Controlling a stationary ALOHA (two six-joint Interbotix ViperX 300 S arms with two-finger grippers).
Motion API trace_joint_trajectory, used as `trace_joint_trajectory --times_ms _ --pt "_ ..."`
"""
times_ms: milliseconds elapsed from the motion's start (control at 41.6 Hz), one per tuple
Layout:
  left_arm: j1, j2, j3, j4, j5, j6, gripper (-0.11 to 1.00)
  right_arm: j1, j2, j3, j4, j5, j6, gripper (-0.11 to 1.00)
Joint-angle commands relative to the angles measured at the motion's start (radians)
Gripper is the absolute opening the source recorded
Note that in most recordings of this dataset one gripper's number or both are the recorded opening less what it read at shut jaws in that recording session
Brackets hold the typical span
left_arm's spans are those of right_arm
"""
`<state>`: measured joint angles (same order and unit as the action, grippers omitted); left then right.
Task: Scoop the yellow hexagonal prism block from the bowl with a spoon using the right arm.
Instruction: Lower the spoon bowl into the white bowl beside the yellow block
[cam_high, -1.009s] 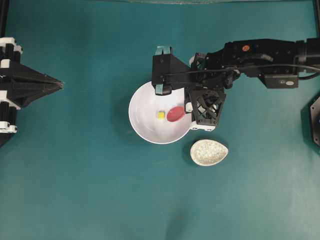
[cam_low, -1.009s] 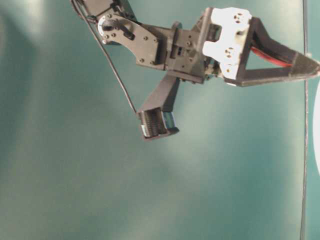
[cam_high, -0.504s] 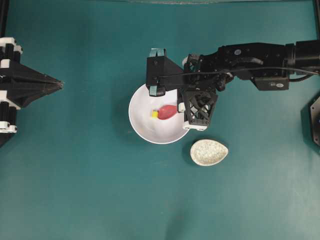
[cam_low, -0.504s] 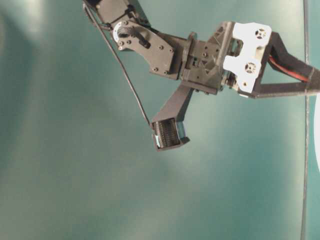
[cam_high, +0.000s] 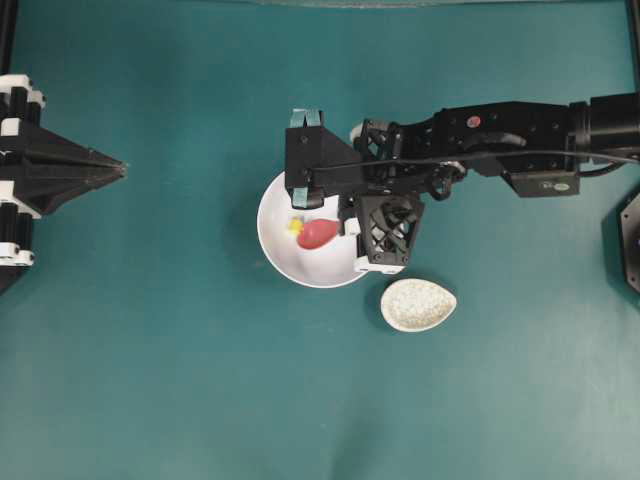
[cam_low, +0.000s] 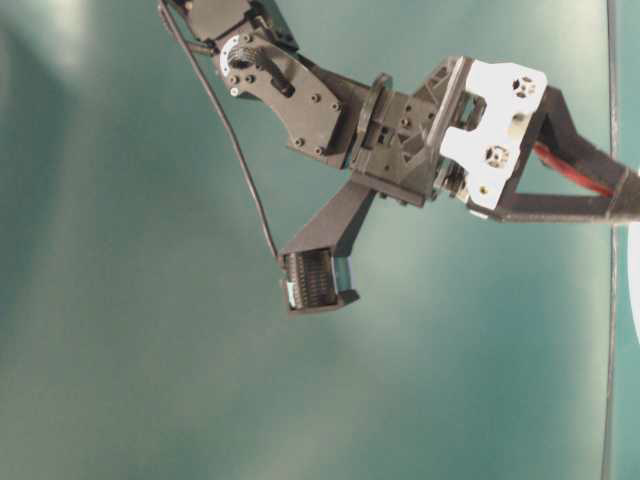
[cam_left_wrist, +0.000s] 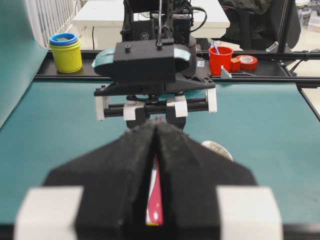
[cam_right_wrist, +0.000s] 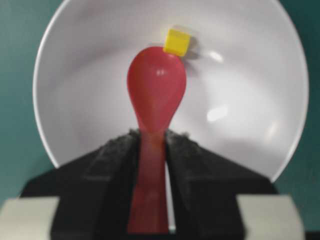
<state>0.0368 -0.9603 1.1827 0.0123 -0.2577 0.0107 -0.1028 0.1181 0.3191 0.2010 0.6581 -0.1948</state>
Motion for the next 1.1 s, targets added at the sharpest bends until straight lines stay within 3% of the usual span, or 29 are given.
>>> trace_joint_trajectory --times_ms 0,216,841,1081 --pt "0.002 0.008 -0.017 0.003 -0.005 0.002 0.0 -0.003 -0.015 -0.023 -0.002 -0.032 -0.002 0.24" --pt "0.002 0.008 -0.017 0.003 -0.005 0.002 0.0 -0.002 -0.015 -0.021 -0.003 -0.106 -0.002 0.24" --pt "0.002 0.006 -0.017 0.003 -0.005 0.002 0.0 -0.002 -0.046 -0.012 -0.002 -0.118 0.008 0.24" --pt "0.002 0.006 -0.017 0.003 -0.005 0.002 0.0 -0.002 -0.066 0.025 -0.002 -0.183 0.012 0.24"
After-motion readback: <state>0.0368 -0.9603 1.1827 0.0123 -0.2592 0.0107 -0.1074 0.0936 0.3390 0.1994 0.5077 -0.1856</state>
